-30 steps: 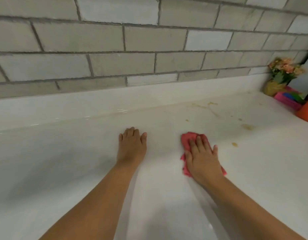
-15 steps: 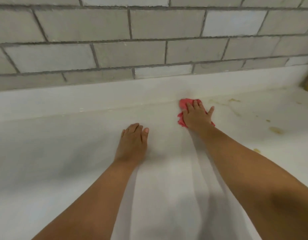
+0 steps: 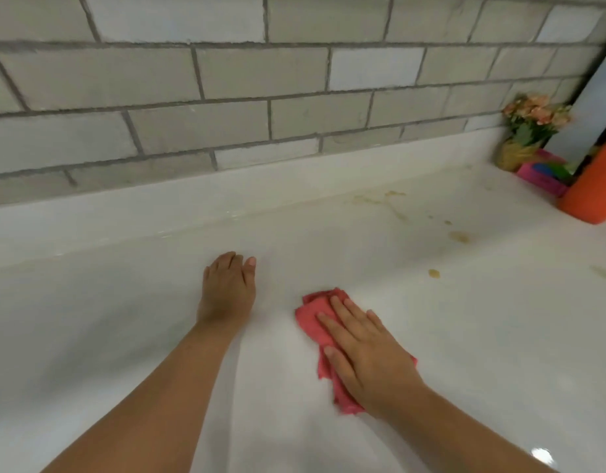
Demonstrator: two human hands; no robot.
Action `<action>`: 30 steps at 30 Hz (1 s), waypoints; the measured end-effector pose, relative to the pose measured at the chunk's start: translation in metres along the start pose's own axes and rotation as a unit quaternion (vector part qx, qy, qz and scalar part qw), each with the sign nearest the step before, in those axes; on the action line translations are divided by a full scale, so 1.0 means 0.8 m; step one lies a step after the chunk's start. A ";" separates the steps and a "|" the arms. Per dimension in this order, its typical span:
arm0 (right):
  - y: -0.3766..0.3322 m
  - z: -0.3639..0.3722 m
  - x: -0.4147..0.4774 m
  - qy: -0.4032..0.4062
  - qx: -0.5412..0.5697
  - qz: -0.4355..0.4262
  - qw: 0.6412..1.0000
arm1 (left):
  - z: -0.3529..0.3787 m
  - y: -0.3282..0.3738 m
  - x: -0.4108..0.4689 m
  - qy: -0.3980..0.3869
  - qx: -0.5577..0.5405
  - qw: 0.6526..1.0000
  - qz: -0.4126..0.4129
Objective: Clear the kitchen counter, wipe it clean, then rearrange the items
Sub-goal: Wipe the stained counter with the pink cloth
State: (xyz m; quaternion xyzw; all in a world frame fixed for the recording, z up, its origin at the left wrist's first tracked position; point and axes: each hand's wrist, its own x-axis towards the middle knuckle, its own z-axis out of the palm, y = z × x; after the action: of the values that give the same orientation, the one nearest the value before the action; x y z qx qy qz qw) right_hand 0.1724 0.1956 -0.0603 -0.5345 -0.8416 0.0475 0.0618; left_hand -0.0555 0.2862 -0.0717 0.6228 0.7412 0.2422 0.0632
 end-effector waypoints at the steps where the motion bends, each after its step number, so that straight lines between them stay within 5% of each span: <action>1: 0.032 -0.008 0.004 0.002 -0.005 0.026 1.000 | 0.000 0.000 0.001 -0.012 0.004 1.000 -0.005; 4: 0.098 -0.023 0.053 -0.017 -0.041 0.188 0.981 | 0.001 0.001 0.002 -0.025 0.010 1.000 -0.011; 7: 0.069 -0.018 0.100 -0.018 -0.028 0.260 0.965 | 0.001 0.001 0.004 -0.027 0.012 1.000 -0.008; 14: -0.080 0.003 -0.032 0.000 -0.029 0.056 0.998 | -0.001 0.000 0.002 -0.019 -0.001 1.000 -0.003; 19: -0.018 -0.007 -0.158 -0.001 -0.042 0.117 0.992 | -0.006 0.002 -0.004 -0.018 0.002 1.000 0.013; 25: 0.040 -0.026 -0.068 -0.008 -0.021 0.343 0.939 | -0.020 0.018 -0.027 0.002 -0.041 0.997 0.070; 30: -0.082 0.003 -0.114 0.013 -0.009 0.186 0.983 | -0.022 0.092 -0.082 -0.022 -0.127 0.984 0.121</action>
State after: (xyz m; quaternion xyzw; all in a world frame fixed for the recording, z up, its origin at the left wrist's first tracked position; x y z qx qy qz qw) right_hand 0.1515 0.0853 -0.0575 -0.6824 -0.7273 0.0438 0.0579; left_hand 0.0172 0.2268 -0.0380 0.6995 0.6223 0.3271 0.1284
